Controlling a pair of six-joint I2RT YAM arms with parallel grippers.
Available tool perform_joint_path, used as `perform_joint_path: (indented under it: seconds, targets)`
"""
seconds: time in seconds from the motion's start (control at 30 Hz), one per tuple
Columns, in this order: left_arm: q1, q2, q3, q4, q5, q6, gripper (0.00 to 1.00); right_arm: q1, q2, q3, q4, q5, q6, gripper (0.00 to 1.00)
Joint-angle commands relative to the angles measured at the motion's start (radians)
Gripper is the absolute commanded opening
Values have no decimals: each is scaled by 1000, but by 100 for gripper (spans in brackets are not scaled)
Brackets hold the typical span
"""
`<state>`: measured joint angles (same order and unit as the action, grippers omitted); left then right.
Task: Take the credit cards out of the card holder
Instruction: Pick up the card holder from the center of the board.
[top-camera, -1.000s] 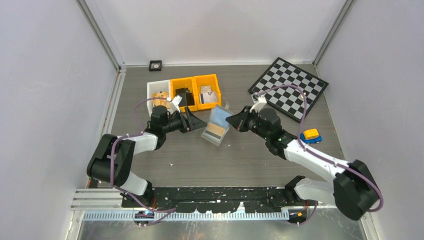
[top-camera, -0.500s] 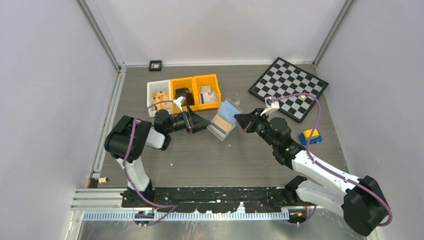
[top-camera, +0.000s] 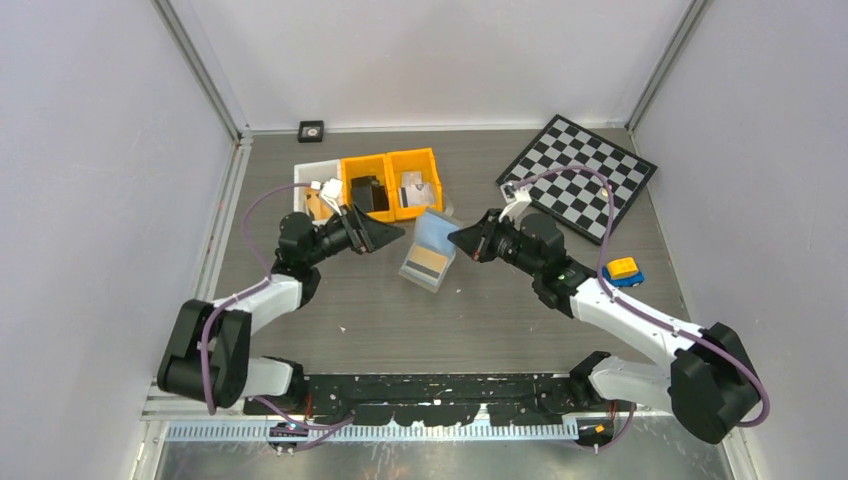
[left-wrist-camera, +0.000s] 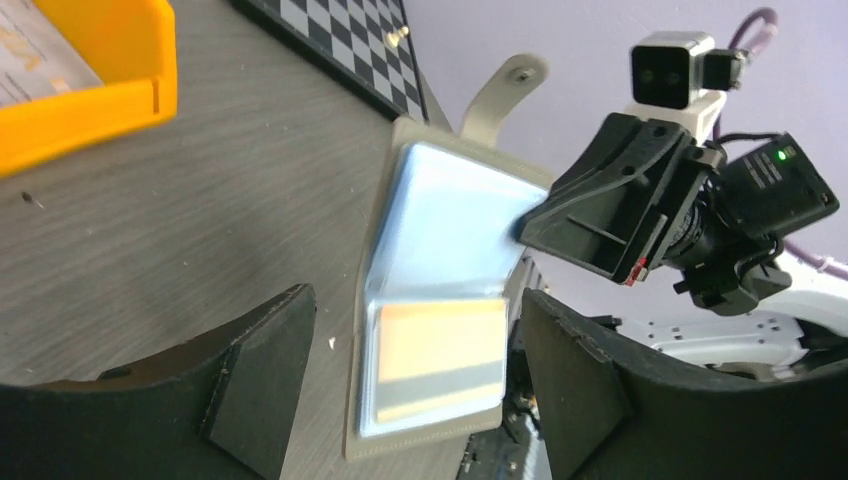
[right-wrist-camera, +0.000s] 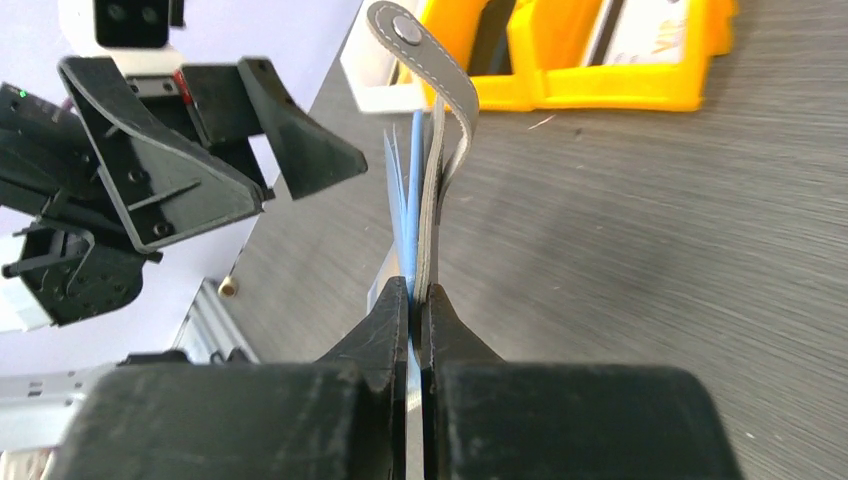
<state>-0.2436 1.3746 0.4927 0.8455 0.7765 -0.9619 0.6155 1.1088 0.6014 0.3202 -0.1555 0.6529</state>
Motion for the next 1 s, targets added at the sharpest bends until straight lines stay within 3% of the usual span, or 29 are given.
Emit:
perform_joint_path:
  seconds: [0.0,0.13,0.23,0.33,0.7,0.87,0.9,0.97]
  targets:
    - [-2,-71,-30,-110,-53,144,78,3,59,91,52,-229,-2,0]
    - [-2,-17,-29,-16,3,87,77,1,119,112,119,-370,29,0]
    - [-6,35,-30,108,49,14,76,1,126,113,124,-380,32,0]
    - [-20,73,-12,129,78,-5,76,2,125,110,131,-387,35,0]
    - [-79,158,16,330,158,-101,62,2,116,119,34,-237,5,0]
    - [-94,179,32,343,171,-103,26,1,129,125,35,-251,7,1]
    - [-94,180,30,350,170,-106,15,1,132,125,32,-247,7,4]
    - [-94,179,30,351,166,-105,3,1,135,124,27,-233,5,13]
